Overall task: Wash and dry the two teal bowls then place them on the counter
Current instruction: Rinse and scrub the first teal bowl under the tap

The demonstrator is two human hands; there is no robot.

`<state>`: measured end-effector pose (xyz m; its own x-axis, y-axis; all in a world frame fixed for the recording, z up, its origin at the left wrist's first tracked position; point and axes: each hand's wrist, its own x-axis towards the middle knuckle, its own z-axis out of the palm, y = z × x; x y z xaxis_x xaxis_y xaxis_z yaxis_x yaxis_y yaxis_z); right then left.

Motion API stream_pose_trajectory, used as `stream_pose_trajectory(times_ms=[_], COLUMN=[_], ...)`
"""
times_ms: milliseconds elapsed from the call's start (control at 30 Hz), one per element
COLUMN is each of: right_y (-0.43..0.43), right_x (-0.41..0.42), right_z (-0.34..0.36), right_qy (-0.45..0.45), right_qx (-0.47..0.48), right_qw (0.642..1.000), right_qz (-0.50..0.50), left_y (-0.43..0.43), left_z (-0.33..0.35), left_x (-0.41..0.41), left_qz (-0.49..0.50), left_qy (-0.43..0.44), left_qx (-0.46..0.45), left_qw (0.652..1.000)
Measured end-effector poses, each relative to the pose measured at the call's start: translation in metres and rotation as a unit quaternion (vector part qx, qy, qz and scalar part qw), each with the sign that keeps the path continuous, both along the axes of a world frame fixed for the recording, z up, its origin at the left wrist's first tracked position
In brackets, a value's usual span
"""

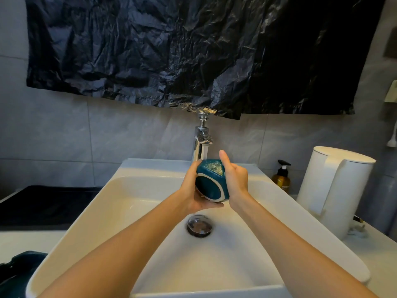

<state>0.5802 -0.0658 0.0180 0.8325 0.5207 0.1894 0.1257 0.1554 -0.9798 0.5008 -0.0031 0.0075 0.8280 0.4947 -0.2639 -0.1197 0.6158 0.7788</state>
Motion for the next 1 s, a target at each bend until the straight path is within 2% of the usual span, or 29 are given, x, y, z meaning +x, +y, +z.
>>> stream_pose_trajectory(times_ms=[100, 233, 300, 433, 500, 600, 700, 800, 867, 967, 1000], right_y=[0.001, 0.007, 0.007, 0.013, 0.016, 0.017, 0.017, 0.018, 0.019, 0.015, 0.013], right_x=[-0.005, -0.012, -0.014, -0.013, -0.013, -0.014, -0.013, -0.013, -0.009, -0.002, -0.002], right_z=[-0.002, -0.007, -0.006, 0.009, 0.012, 0.005, 0.004, 0.002, 0.001, 0.003, 0.004], right_qy=[-0.076, -0.144, -0.129, -0.021, 0.016, 0.024, -0.040, -0.086, -0.090, -0.067, -0.058], right_qx=[-0.029, -0.083, -0.103, -0.112, -0.123, -0.121, -0.122, -0.140, -0.157, -0.161, -0.164], right_qw=[0.996, 0.986, 0.986, 0.993, 0.991, 0.989, 0.986, 0.978, 0.974, 0.972, 0.971], right_qz=[0.025, 0.005, -0.017, -0.041, -0.056, -0.082, -0.106, -0.125, -0.139, -0.159, -0.163], left_y=[0.004, 0.011, 0.006, 0.000, -0.001, 0.004, 0.014, 0.021, 0.015, 0.001, -0.001], left_z=[0.002, -0.003, -0.006, -0.009, -0.009, -0.015, -0.007, 0.002, -0.002, -0.010, -0.009], left_x=[0.000, 0.003, 0.004, 0.006, 0.007, 0.010, 0.011, 0.011, 0.011, 0.011, 0.012], left_qz=[0.039, 0.146, 0.187, 0.232, 0.241, 0.236, 0.222, 0.187, 0.179, 0.166, 0.165], left_qy=[0.007, 0.063, 0.060, 0.039, 0.047, 0.051, 0.058, 0.126, 0.127, 0.072, 0.066], left_qx=[-0.013, 0.101, 0.159, 0.295, 0.355, 0.403, 0.410, 0.403, 0.459, 0.603, 0.615], left_qw=[0.999, 0.982, 0.968, 0.926, 0.902, 0.883, 0.882, 0.887, 0.861, 0.777, 0.769])
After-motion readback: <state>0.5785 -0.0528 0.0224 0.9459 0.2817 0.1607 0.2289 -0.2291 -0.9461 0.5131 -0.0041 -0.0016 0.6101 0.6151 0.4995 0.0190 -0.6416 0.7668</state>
